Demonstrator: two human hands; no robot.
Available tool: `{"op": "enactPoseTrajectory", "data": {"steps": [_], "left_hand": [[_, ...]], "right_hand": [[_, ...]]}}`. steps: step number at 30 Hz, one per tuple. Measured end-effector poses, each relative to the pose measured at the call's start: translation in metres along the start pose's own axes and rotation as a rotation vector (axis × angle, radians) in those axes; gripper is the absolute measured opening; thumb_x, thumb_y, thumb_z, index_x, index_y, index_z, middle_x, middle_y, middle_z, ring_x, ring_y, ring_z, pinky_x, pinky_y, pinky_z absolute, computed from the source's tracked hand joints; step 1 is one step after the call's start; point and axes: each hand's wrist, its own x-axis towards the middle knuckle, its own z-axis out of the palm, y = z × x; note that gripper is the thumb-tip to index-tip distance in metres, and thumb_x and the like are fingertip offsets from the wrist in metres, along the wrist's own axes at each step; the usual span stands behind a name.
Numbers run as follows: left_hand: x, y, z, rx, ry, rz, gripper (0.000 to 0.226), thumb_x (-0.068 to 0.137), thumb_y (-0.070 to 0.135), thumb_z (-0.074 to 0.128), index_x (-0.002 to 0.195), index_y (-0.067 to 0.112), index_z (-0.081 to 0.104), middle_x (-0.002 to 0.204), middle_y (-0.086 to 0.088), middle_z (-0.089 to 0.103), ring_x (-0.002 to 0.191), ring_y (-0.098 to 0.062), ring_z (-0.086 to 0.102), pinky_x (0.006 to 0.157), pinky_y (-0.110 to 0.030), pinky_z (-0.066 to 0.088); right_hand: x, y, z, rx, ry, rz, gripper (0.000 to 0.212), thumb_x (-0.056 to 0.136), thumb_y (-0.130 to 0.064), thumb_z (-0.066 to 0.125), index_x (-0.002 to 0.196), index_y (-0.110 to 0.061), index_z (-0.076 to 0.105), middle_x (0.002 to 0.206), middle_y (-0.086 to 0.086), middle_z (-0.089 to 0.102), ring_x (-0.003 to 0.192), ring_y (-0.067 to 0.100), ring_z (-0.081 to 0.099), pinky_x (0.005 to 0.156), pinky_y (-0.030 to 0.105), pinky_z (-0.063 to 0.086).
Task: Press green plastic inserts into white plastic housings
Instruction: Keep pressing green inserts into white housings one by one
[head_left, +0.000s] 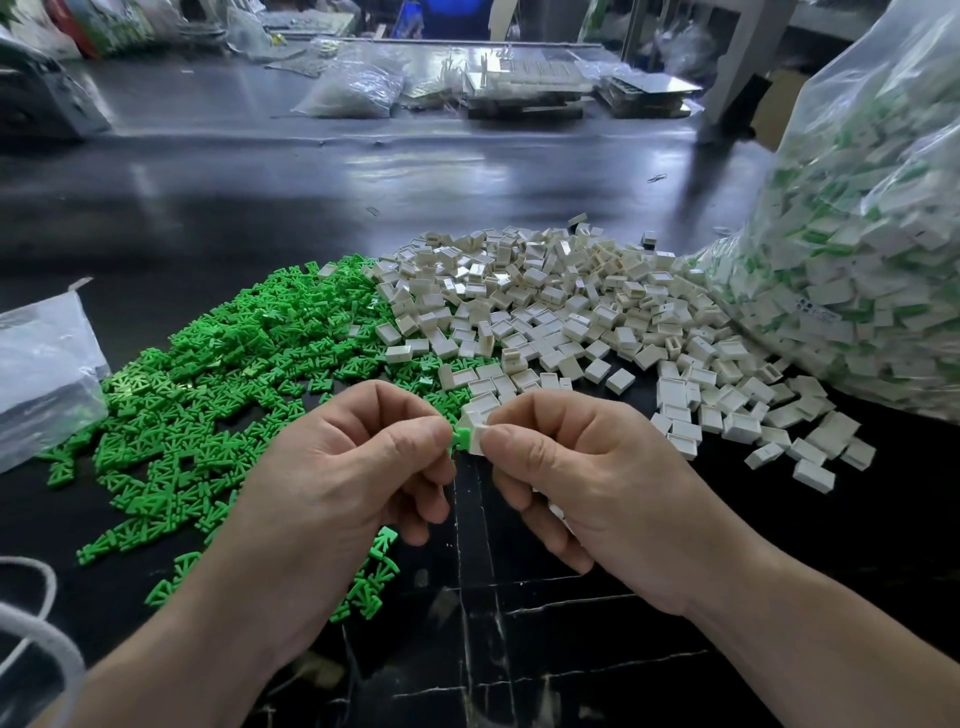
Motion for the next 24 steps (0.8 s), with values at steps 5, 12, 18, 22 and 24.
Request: {"op": "enactPoseTrajectory", "data": {"steps": [5, 12, 18, 22, 24], "left_hand": [[-0.001, 0.000, 0.002, -0.044, -0.021, -0.008, 0.019, 0.072, 0.035, 0.078, 0.076, 0.018, 0.069, 0.070, -0.012, 0.066, 0.054, -0.022, 0.060, 0.045, -0.026, 0.047], [-0.004, 0.000, 0.010, -0.479, -0.352, -0.165, 0.039, 0.093, 0.033, 0.063, 0.120, 0.005, 0.062, 0.074, -0.015, 0.066, 0.058, -0.021, 0.066, 0.045, -0.026, 0.053], [-0.003, -0.002, 0.018, -0.580, -0.268, -0.246, 0.037, 0.084, 0.033, 0.067, 0.106, 0.004, 0.071, 0.066, -0.015, 0.066, 0.050, -0.020, 0.065, 0.042, -0.025, 0.053], [-0.002, -0.002, 0.016, -0.630, -0.301, -0.278, 0.039, 0.076, 0.031, 0.080, 0.103, 0.006, 0.072, 0.066, -0.015, 0.067, 0.050, -0.020, 0.067, 0.042, -0.025, 0.053], [-0.002, -0.001, 0.016, -0.640, -0.312, -0.293, 0.043, 0.071, 0.030, 0.084, 0.104, 0.005, 0.072, 0.066, -0.015, 0.067, 0.050, -0.021, 0.067, 0.041, -0.026, 0.053]], "right_hand": [[-0.001, -0.001, 0.000, 0.002, -0.002, -0.014, 0.017, 0.094, -0.037, 0.062, 0.087, -0.024, 0.069, 0.067, -0.004, 0.061, 0.046, 0.012, 0.049, 0.036, 0.022, 0.037], [0.000, -0.001, -0.002, 0.175, -0.117, 0.037, 0.029, 0.095, -0.032, 0.060, 0.109, -0.008, 0.069, 0.068, 0.000, 0.060, 0.044, 0.010, 0.047, 0.035, 0.019, 0.035], [0.002, 0.000, -0.001, 0.216, -0.130, 0.103, 0.041, 0.092, -0.031, 0.062, 0.117, 0.001, 0.062, 0.063, -0.001, 0.058, 0.041, 0.008, 0.044, 0.034, 0.018, 0.033], [0.001, -0.003, -0.004, 0.219, -0.150, 0.122, 0.041, 0.091, -0.034, 0.063, 0.116, -0.001, 0.062, 0.064, -0.001, 0.058, 0.041, 0.008, 0.044, 0.034, 0.017, 0.033], [0.001, -0.003, -0.005, 0.220, -0.157, 0.123, 0.038, 0.091, -0.034, 0.063, 0.114, -0.004, 0.064, 0.065, 0.001, 0.058, 0.041, 0.008, 0.044, 0.033, 0.018, 0.033]]}}
